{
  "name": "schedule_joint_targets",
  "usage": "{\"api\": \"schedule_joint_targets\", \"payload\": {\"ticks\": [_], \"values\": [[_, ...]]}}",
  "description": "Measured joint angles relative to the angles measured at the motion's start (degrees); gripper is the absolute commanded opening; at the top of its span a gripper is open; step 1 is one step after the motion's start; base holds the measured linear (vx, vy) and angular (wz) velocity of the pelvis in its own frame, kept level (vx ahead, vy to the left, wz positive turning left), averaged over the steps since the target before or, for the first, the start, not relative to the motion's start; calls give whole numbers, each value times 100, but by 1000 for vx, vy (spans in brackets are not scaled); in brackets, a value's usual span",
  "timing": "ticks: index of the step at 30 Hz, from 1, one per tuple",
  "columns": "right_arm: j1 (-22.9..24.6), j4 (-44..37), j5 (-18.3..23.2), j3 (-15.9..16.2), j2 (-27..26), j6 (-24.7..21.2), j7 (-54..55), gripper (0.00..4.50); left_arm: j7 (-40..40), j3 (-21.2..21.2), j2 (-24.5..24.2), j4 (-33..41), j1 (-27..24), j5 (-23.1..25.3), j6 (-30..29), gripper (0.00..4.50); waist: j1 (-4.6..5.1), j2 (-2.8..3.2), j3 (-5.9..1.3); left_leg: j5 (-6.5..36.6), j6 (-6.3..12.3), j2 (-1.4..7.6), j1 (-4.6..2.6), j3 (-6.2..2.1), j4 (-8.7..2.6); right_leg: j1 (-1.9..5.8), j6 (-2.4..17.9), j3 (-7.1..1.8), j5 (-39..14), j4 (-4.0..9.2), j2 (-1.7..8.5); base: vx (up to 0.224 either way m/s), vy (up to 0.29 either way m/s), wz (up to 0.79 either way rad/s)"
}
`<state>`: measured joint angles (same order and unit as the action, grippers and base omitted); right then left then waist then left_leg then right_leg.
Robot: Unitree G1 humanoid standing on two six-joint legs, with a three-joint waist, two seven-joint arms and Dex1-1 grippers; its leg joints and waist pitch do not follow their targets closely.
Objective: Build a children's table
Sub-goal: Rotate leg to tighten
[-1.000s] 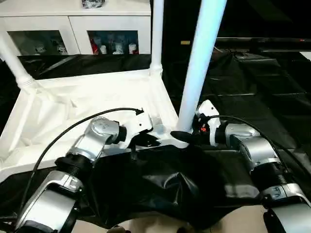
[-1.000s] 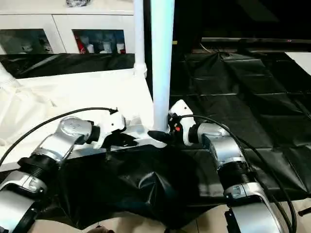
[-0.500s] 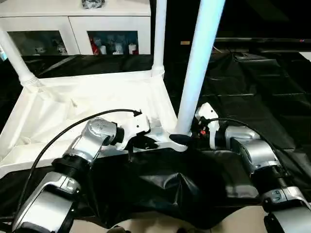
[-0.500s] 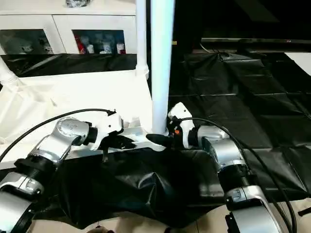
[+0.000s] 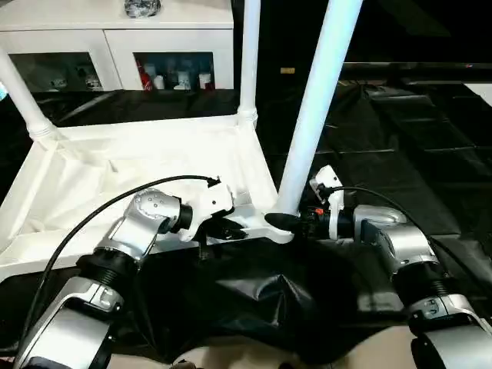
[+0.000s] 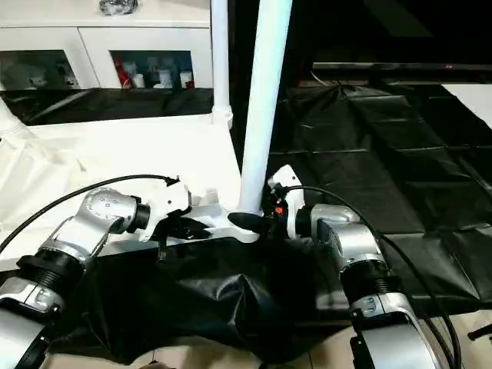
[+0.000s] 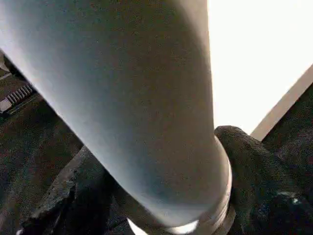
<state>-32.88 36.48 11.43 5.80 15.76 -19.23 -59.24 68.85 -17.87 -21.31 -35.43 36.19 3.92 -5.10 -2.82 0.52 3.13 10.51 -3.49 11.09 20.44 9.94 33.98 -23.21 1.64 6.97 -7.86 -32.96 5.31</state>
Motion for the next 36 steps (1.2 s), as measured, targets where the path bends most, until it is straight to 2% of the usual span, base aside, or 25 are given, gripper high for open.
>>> {"api": "schedule_joint_targets", "payload": {"ticks": [3,7,9,10,11,12,13,14,15,16,17,18,19,20,23,30,32,36], "values": [[-34,218,1,-215,-339,116,706,281,-368,75,140,-108,5,40,-118,0,90,1,-3,0,0,-1,-43,0,1,35,0,0,0,0,0,0,0,0],[-194,562,-1,-542,-734,226,1848,281,-973,182,485,-345,141,124,-396,0,213,7,-4,1,1,-3,-51,-34,34,59,-1,42,0,37,1,0,0,0],[-355,829,-1,-696,-969,315,2496,281,-1331,211,717,-539,277,183,-569,0,312,58,9,2,2,16,-50,-102,38,143,-1,188,0,176,9,0,0,0],[-436,975,2,-799,-1080,368,2818,281,-1529,248,850,-646,326,205,-655,0,346,109,18,3,3,46,-59,-134,36,181,-2,279,-1,265,7,0,0,0],[-568,1166,8,-935,-1228,427,3252,281,-1787,285,990,-780,426,221,-792,0,379,162,33,3,3,83,-51,-157,36,276,-17,343,-20,300,8,-62,46,-1],[-637,1277,15,-1032,-1311,477,3524,281,-1937,295,1083,-867,498,231,-883,0,370,180,53,3,3,76,-42,-147,34,267,3,294,-108,158,7,-62,46,-1],[-679,1405,37,-1147,-1392,542,3766,281,-2111,304,1200,-932,534,252,-980,0,329,158,62,2,2,62,-72,-84,35,249,99,148,-248,-104,11,0,0,0],[-754,1555,74,-1280,-1475,611,4019,281,-2312,329,1308,-977,550,257,-1035,0,282,22,49,2,2,51,-160,65,31,232,35,-63,-317,-311,13,37,-69,19],[-830,1655,96,-1363,-1524,645,4214,280,-2449,347,1385,-1011,574,262,-1074,0,250,-68,38,34,-34,1,-201,57,72,177,-69,-106,-345,-329,7,37,-69,19],[-907,1751,118,-1434,-1555,679,4373,280,-2540,352,1442,-1041,597,267,-1110,0,214,-59,36,157,-61,-12,-213,24,162,156,-71,-91,-350,-318,14,54,-64,-9],[-993,1821,128,-1457,-1584,716,4506,280,-2565,360,1474,-1045,632,266,-1148,0,142,41,11,230,-59,-30,-113,-118,187,179,-71,58,-352,-274,40,63,10,-37],[-998,1830,132,-1501,-1598,758,4581,280,-2599,361,1523,-1048,651,266,-1180,0,104,59,6,221,-75,-28,-75,-204,177,174,-71,144,-352,-209,37,63,10,-37],[-1025,1870,135,-1549,-1630,784,4655,280,-2621,372,1546,-1049,655,266,-1197,0,104,67,-19,206,-97,-2,-42,-262,151,172,-66,198,-350,-149,20,73,21,-24],[-1080,1964,135,-1582,-1660,836,4727,280,-2664,383,1564,-1052,656,266,-1197,0,110,60,-31,194,-117,11,-24,-286,126,171,-51,199,-341,-95,-10,0,0,0],[-1181,2132,128,-1662,-1711,894,4852,280,-2706,399,1560,-1091,659,268,-1190,0,128,49,-38,190,-122,-7,-49,-253,127,180,18,167,-276,-90,1,0,0,0],[-1298,2342,109,-1670,-1725,1107,4841,280,-2715,392,1499,-1105,666,335,-983,0,156,48,-39,190,-122,-7,-48,-241,68,165,17,177,-276,-9,0,0,0,0],[-1330,2385,108,-1689,-1724,1126,4807,336,-2701,388,1482,-1105,666,344,-944,0,161,48,-39,190,-121,-5,-43,-220,63,156,25,167,-258,-10,0,0,0,0],[-1372,2414,261,-1922,-1744,1141,4489,368,-2566,368,1364,-1104,651,339,-729,0,158,67,-30,190,-122,2,-41,-190,43,139,24,158,-242,-12,3,0,0,0]]}}
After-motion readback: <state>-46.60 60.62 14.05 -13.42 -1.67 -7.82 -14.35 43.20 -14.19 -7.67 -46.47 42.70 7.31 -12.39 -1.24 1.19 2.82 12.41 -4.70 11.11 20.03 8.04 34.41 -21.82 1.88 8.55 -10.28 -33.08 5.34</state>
